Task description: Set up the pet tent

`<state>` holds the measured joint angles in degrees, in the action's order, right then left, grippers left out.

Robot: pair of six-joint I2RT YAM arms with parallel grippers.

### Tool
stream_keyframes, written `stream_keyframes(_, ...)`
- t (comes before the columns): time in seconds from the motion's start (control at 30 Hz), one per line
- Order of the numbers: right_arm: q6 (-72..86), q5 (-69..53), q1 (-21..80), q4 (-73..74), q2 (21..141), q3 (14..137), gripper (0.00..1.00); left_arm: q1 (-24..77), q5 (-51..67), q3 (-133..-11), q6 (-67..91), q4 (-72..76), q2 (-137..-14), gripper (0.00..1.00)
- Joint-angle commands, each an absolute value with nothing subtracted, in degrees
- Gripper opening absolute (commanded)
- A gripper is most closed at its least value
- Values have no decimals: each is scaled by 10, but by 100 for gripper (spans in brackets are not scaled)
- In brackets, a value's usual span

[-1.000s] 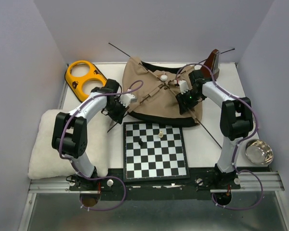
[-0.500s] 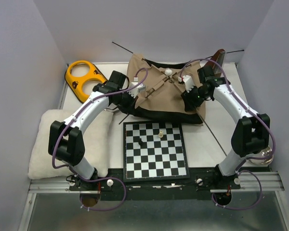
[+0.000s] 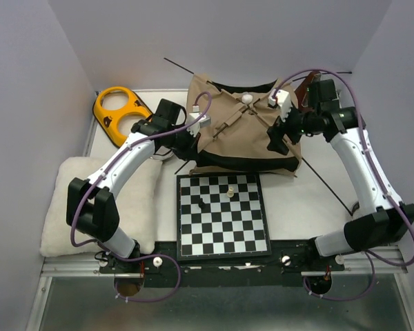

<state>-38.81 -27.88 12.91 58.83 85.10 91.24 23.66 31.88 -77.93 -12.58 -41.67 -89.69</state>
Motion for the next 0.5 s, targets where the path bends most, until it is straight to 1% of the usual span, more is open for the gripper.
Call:
stream_keyframes(0.0, -423, -371, 134, 551, 805, 901, 100, 250, 367, -795, -134, -369, -885, 0)
stream_keyframes(0.1, -424, -434, 135, 525, 788, 889, 100, 251, 384, -793, -134, -367, -884, 0)
stream_keyframes(0.13, -432, -456, 139, 500, 776, 871, 100, 252, 393, -793, -134, -367, -884, 0)
stream_keyframes(0.23, -489, -468, 172, 383, 739, 808, 97, 257, 404, -803, -137, -382, -890, 0)
stream_keyframes(0.33, -563, -482, 214, 296, 730, 762, 91, 259, 410, -803, -134, -382, -890, 0)
stream_keyframes(0.4, -599, -484, 249, 247, 734, 742, 89, 259, 417, -806, -132, -385, -890, 0)
stream_keyframes(0.47, -653, -481, 283, 219, 741, 727, 83, 260, 425, -812, -134, -395, -891, 0)
